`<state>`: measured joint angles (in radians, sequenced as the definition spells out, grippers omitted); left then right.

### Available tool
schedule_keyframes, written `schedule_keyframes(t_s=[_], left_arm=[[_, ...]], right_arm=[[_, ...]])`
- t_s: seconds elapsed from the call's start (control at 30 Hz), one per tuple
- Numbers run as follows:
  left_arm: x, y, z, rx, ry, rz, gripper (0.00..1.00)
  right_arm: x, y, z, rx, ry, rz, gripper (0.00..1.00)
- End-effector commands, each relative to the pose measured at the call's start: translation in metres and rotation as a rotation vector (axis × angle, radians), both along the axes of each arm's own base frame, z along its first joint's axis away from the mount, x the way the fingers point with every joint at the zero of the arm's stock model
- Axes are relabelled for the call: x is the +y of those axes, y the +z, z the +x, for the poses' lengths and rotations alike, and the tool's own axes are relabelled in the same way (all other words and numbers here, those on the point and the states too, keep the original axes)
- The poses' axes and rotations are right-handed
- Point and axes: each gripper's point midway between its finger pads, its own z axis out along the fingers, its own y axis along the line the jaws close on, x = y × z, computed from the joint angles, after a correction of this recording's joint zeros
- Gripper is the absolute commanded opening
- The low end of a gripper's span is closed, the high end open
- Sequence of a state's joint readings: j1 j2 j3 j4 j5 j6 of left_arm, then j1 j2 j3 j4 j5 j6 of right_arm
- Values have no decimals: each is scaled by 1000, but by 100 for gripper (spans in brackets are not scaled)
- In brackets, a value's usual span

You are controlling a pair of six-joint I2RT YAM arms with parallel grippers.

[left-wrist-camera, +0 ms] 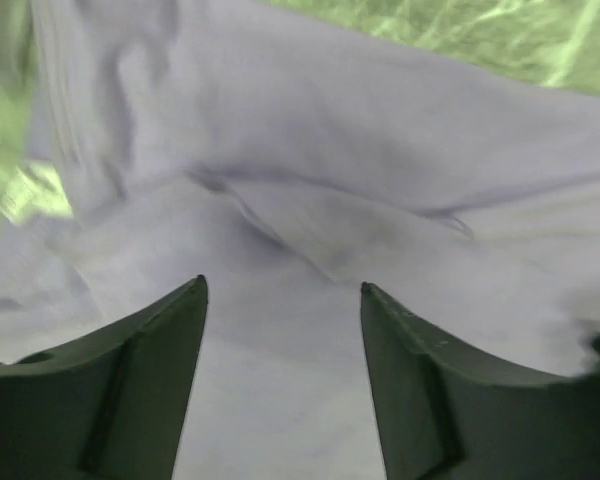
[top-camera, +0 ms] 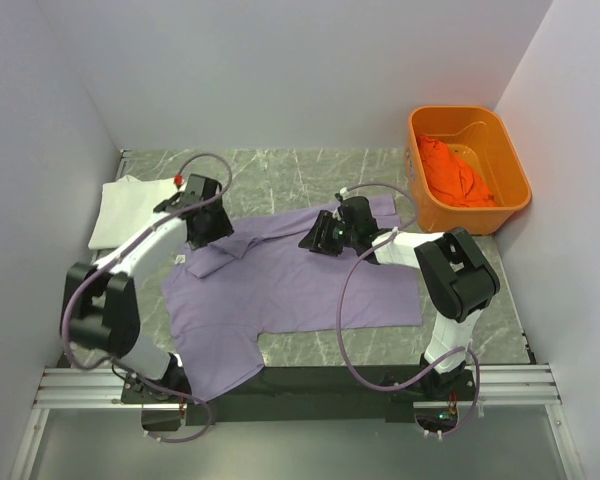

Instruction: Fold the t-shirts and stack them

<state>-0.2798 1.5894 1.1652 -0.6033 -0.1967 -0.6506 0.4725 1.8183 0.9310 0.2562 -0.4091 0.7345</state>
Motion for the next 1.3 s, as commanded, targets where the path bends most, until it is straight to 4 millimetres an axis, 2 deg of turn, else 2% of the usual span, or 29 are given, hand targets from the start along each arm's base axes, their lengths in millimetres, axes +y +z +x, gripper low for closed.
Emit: schedule_keyframes(t_s=[0.0,0.03,0.13,0.37,0.57,0.73,0.97,1.13,1.27], left_arm=[[-20,8,-1,-89,165,-223,66],[-22,2,-8,-81,172,-247,64],[-28,-3,-4,-89,213,-304,59],[-23,-16,7,-100,296,-302,49],[-22,-35,12,-81,315,-281,48],[-10,-42,7,-85,356,-243,48],[-15,-56,9,-55,326,-245,49],[-19,-58,14,-58,307,-262,45],[-19,-53,17,-67,307,-262,31]], right_arm=[[7,28,11,-74,12,34,52],[7,30,11,-78,13,35,52],[5,35,11,-92,13,30,52],[-1,41,10,-108,7,23,52],[-6,38,11,-104,-3,26,51],[-9,36,12,-101,-9,28,51],[-12,33,13,-102,-14,19,51],[-15,33,14,-106,-19,16,51],[-15,33,15,-101,-22,26,51]])
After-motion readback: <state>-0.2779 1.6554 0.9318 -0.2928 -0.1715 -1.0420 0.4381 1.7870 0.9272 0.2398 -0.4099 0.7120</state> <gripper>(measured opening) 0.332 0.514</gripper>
